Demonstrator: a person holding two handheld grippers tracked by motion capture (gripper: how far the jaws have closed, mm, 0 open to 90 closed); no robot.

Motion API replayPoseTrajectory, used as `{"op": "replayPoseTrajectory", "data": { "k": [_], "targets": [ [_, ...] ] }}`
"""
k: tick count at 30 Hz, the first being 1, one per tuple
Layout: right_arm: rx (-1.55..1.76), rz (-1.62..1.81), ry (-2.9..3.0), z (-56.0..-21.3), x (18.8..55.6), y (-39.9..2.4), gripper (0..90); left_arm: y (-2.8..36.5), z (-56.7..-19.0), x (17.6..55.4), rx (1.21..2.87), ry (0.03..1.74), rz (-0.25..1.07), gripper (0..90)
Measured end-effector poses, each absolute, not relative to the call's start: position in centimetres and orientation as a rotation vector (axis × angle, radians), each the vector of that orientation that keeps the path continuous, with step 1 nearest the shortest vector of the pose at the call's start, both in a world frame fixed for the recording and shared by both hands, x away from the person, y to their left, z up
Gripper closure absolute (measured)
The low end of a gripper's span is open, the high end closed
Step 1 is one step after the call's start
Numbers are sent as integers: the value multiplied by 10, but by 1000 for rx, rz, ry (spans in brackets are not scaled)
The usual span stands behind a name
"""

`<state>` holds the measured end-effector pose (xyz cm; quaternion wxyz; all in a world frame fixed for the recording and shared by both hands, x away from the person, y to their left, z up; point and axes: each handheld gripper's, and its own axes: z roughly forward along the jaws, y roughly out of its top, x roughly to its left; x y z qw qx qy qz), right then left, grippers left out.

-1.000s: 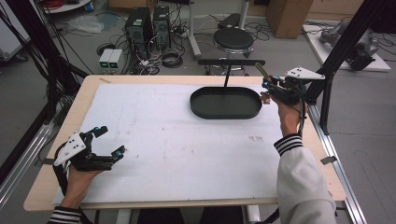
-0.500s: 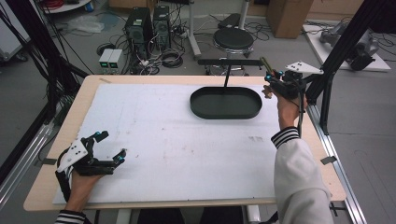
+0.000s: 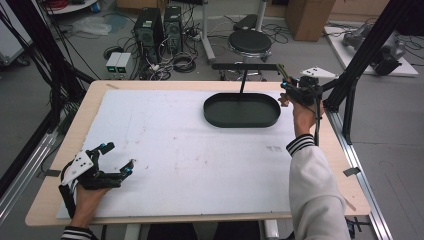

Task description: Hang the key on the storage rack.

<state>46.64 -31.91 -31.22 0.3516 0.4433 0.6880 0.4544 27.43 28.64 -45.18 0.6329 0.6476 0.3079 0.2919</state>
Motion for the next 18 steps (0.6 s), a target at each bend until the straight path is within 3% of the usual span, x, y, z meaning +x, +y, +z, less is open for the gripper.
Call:
{"op": "replayPoseTrajectory", "data": {
  "k": [18],
  "targets": [
    [1185,1118,1815,-324,476,-312,727,286,-452,273,1483,694,677,17]
  ]
}}
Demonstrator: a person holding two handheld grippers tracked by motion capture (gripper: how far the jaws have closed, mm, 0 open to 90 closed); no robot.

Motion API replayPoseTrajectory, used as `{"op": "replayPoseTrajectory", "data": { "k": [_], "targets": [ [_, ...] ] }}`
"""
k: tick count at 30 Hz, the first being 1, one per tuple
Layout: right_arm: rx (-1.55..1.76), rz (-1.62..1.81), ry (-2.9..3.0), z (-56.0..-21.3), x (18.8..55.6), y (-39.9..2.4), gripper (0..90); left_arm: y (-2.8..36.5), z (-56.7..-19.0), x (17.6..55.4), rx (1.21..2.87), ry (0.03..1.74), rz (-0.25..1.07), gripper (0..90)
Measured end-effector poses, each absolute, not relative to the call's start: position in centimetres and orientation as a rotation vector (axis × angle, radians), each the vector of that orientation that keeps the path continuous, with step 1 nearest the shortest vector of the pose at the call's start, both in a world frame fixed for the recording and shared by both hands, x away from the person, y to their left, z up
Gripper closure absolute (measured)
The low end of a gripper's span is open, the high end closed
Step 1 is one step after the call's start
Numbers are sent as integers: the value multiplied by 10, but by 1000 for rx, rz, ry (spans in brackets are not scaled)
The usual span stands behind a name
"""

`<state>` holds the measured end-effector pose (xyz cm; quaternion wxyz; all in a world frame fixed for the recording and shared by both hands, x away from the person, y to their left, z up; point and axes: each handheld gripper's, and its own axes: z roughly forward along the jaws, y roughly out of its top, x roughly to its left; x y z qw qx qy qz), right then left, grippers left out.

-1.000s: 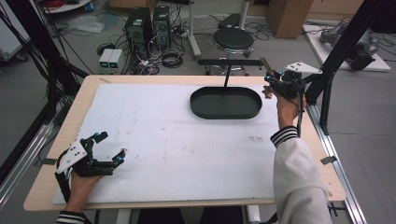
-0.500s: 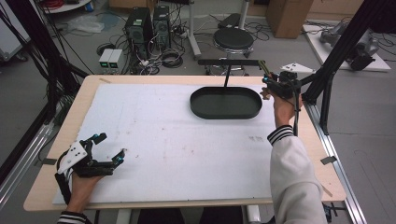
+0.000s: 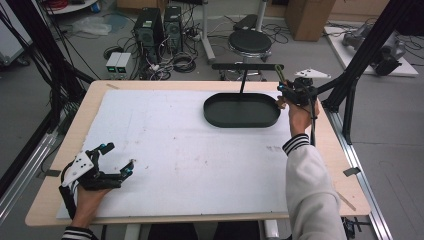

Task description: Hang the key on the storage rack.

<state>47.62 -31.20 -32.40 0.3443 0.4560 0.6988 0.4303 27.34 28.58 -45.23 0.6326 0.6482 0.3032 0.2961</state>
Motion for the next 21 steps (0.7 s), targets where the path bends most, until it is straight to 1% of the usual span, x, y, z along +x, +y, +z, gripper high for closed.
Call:
{"op": "replayPoseTrajectory", "data": {
  "k": [21],
  "targets": [
    [1229,1090,1826,-338,489,-307,727,285,-452,273,1486,695,682,17]
  ]
}}
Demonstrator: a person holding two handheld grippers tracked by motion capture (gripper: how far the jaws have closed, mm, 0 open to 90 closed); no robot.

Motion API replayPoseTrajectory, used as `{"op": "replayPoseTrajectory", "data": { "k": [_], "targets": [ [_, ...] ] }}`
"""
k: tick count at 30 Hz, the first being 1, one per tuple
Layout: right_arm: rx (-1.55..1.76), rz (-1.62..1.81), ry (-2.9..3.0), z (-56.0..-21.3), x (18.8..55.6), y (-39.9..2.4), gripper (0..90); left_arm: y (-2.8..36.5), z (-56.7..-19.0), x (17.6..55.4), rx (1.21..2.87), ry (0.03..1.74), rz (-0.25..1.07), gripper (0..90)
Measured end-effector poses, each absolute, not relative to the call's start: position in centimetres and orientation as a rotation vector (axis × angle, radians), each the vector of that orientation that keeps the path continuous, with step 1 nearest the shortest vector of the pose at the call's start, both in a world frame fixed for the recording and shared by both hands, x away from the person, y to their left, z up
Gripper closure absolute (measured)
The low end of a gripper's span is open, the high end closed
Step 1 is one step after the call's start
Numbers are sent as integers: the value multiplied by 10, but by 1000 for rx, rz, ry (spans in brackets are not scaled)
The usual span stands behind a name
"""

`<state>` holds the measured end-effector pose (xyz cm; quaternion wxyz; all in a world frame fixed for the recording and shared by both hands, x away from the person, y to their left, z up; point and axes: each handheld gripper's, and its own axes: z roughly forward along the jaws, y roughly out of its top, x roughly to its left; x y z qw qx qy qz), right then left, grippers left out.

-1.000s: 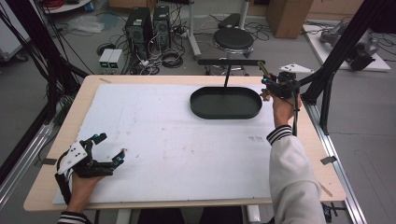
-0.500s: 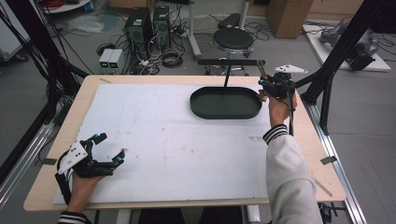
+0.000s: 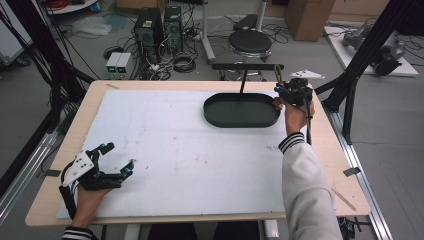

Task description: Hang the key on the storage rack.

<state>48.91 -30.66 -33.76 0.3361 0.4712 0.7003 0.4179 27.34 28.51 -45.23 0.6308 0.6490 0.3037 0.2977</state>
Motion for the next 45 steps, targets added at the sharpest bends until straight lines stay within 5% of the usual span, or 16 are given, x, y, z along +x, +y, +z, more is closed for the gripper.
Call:
{"op": "replayPoseTrajectory", "data": {
  "k": [28,29,30,32,35,45],
  "targets": [
    [1291,1097,1839,-359,507,-306,695,285,-452,273,1487,697,683,17],
    [1297,1105,1842,-360,507,-306,655,285,-452,273,1489,696,685,17],
    [1323,1083,1828,-363,509,-305,386,285,-452,273,1489,695,685,17],
    [1332,1073,1830,-364,509,-305,319,285,-452,273,1489,695,684,17],
    [1370,1054,1837,-368,510,-305,35,285,-452,273,1489,695,684,17],
    [1238,1303,1825,-346,479,-313,3,285,-452,273,1486,699,686,17]
  ]
}}
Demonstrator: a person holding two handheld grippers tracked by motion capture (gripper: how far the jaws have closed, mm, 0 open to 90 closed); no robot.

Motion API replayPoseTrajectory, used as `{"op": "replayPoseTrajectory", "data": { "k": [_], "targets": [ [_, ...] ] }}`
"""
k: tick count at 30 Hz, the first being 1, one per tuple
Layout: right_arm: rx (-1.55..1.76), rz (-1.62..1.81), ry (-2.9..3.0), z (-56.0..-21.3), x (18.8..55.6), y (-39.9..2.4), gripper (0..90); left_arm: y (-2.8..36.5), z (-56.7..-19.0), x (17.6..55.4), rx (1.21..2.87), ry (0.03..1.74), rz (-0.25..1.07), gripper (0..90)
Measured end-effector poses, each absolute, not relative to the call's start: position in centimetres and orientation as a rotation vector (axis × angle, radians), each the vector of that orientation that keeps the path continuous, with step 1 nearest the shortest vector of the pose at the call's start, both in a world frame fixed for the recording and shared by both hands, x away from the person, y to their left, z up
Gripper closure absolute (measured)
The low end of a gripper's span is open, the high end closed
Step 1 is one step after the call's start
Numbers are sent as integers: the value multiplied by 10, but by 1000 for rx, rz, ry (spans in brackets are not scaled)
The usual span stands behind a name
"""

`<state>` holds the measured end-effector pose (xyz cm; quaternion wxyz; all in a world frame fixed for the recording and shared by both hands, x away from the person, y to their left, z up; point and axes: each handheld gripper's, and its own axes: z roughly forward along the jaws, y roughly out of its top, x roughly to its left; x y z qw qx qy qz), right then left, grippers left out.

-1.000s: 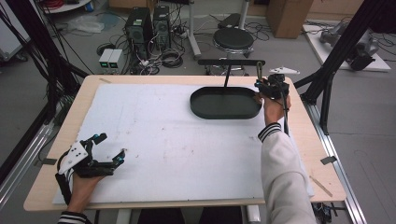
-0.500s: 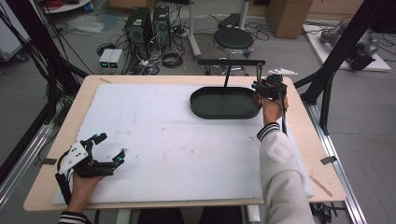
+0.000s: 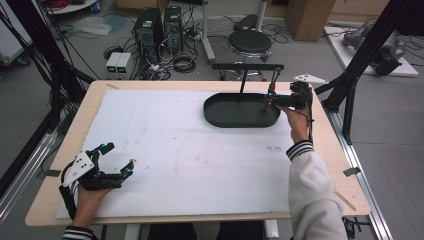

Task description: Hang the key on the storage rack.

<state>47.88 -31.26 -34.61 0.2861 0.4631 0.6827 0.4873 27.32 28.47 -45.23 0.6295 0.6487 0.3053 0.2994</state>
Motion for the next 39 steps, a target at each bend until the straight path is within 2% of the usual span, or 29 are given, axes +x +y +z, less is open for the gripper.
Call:
{"op": "replayPoseTrajectory", "data": {
  "k": [9,17,22,29,36,39],
  "targets": [
    [1006,1509,1862,-340,420,-323,3,285,-452,273,1485,701,684,17],
    [860,1594,1867,-357,364,-333,3,285,-452,273,1482,700,681,17],
    [801,1628,1841,-378,337,-336,3,285,-452,273,1486,695,685,17],
    [773,1658,1774,-424,303,-336,3,285,-453,271,1476,696,703,17],
    [807,1647,1735,-452,292,-338,3,285,-453,266,1459,697,716,17],
    [774,1642,1689,-453,287,-337,3,285,-453,265,1456,694,722,17]
  ]
}}
